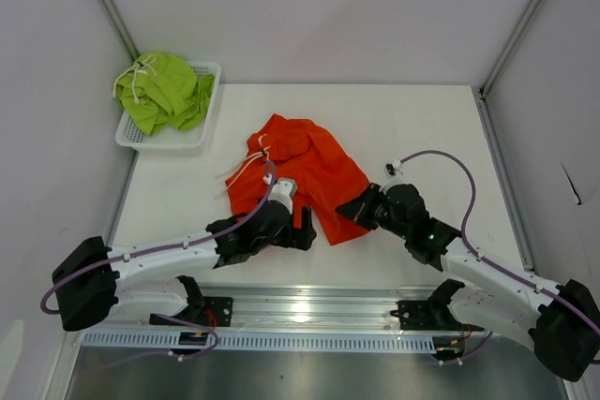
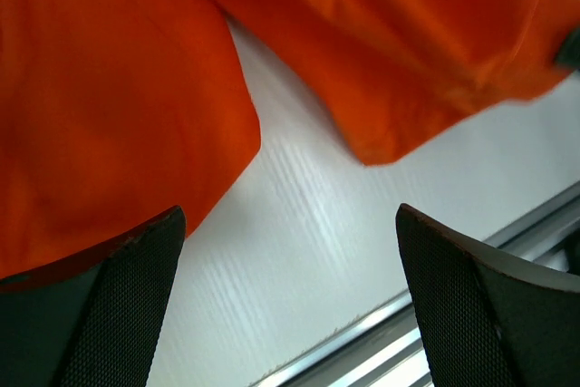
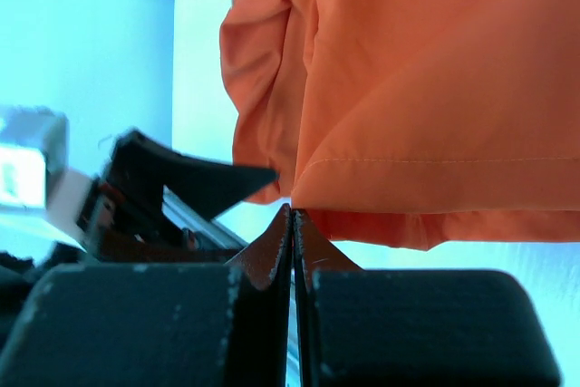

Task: Fold and stack the shorts
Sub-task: Flatten the shorts out

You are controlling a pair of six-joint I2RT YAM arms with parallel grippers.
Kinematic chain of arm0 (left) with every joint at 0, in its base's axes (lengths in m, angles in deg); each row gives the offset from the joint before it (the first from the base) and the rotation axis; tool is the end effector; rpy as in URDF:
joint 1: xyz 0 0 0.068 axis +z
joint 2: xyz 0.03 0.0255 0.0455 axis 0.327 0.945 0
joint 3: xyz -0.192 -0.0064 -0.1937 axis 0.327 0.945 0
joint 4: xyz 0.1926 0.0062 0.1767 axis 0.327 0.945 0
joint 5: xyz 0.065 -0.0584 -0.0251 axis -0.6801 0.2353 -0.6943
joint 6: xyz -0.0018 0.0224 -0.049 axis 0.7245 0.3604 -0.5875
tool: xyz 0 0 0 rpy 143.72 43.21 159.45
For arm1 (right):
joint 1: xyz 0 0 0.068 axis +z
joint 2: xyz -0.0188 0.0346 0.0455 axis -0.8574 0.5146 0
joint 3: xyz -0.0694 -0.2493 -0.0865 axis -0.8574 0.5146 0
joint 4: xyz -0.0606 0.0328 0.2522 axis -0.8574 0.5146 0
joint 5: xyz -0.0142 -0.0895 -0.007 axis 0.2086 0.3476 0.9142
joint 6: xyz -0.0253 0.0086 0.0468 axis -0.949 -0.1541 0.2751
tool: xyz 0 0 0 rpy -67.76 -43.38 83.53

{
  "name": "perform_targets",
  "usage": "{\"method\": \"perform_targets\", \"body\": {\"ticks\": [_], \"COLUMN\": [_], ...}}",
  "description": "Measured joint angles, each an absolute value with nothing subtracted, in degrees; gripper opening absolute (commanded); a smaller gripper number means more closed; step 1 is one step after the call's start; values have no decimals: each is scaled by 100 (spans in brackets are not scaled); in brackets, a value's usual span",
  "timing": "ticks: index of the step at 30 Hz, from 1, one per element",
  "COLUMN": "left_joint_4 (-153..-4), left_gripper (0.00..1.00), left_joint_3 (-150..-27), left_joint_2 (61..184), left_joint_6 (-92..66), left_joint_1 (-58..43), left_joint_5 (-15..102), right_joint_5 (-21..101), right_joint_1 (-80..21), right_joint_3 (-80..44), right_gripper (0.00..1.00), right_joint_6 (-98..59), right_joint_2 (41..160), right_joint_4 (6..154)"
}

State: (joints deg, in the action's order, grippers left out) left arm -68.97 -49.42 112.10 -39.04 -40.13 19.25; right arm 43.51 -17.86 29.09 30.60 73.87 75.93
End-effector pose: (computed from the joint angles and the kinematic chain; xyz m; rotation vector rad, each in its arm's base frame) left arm 0.1266 -0.1932 0.2046 0.2791 2.2845 -0.5923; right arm 0.1602 0.1433 0.2331 0.2509 2.1509 1.1331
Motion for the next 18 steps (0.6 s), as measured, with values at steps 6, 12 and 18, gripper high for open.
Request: {"method": "perform_targets", "body": {"ticks": [6,12,18], "left_joint_4": [-7292,-7979,-8538], "left_gripper": [89,99,99], "left_joint_3": [-5359,-5355,-5136], "left_joint_2": [11350,11202,10937], "left_joint_6": [-4007,-2881,-1666], "left_joint_1": [-3631,-3541,-3541], "left_joint_5": [1990,2403,2679], "right_joint_5": [4451,4504,4309], "right_joint_1": [-1611,-1646,-2140], "right_joint_3": [3003,3040,2690], "right_gripper": [0,0,0], "right_joint_6": [3082,3015,2706], "right_joint_2": [7232,7129,7134], "right_joint_4": [7604,7768,8588]}}
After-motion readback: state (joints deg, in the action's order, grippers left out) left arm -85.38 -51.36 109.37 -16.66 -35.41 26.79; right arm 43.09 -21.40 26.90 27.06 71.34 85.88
